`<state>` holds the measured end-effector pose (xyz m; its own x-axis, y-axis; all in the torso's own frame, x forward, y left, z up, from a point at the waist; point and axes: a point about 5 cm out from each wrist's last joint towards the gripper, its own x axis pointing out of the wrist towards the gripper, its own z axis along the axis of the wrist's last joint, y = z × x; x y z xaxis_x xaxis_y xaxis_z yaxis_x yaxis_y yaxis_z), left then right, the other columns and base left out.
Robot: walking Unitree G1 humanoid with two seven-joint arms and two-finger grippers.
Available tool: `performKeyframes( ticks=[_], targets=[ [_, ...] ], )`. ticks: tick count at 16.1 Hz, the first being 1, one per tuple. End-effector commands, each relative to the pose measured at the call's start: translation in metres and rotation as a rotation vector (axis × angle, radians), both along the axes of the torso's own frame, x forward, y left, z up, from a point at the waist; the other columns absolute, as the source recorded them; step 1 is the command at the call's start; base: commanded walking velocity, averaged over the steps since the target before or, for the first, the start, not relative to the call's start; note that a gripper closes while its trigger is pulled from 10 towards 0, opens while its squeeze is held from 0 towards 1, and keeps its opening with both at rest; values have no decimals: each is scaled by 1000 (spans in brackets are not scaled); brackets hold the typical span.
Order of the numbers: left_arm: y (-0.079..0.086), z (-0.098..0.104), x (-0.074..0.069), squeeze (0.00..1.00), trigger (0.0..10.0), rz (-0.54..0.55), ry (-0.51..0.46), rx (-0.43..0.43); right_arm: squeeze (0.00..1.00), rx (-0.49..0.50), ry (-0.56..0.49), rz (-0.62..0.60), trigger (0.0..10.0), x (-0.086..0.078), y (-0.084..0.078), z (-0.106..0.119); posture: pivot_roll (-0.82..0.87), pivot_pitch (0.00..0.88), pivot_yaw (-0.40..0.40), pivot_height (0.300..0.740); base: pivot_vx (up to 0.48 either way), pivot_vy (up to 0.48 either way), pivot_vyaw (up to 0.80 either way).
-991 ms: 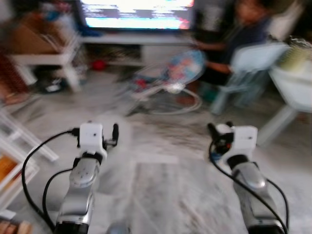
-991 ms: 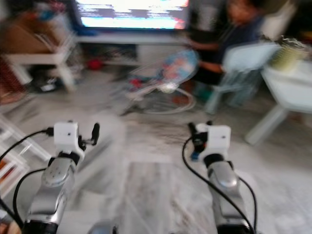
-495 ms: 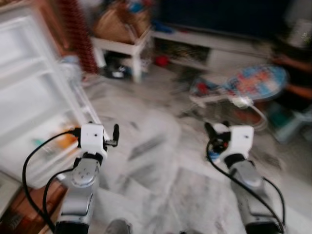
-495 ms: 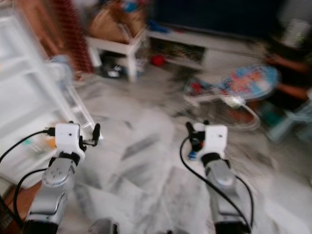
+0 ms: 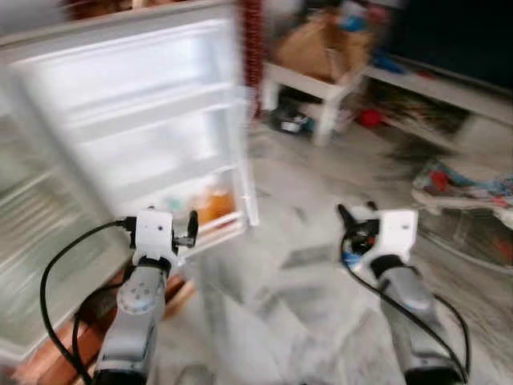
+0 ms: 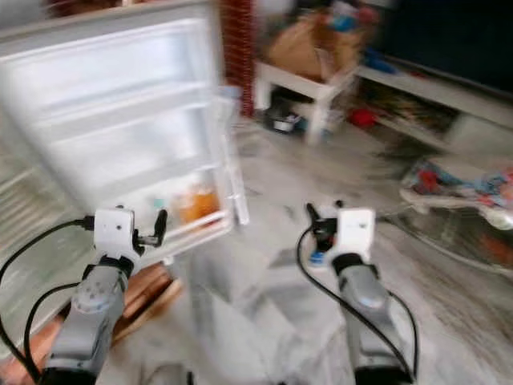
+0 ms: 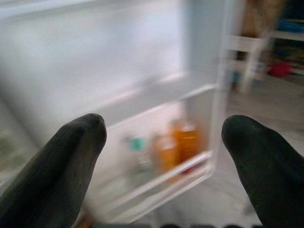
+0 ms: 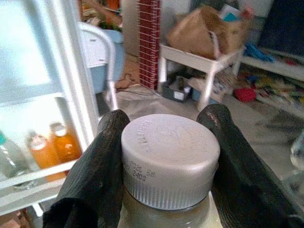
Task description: Restocking fridge
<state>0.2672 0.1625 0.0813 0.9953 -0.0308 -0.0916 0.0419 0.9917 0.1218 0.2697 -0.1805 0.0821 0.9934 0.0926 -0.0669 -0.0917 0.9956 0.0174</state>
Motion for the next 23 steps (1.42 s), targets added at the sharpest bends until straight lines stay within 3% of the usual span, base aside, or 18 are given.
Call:
performKeyframes(
  ticks=[1,8,14,23],
  targets=[
    [6,-1,-2,0,10000,20,1,27,0,14,-45,33,10000,4,11,9,93,53,-50,740,0,0,800],
    [7,-6,-6,0,10000,-10,15,42,0,27,-52,28,10000,7,9,10,95,55,-54,740,0,0,798],
    [7,-4,-4,0,10000,-28,7,43,0,67,-72,44,10000,10,12,15,94,55,-54,740,0,-134,0],
    [5,-6,-3,0,10000,-25,10,44,0,38,-93,102,10000,9,16,18,88,58,-56,740,0,-30,792]
  ],
)
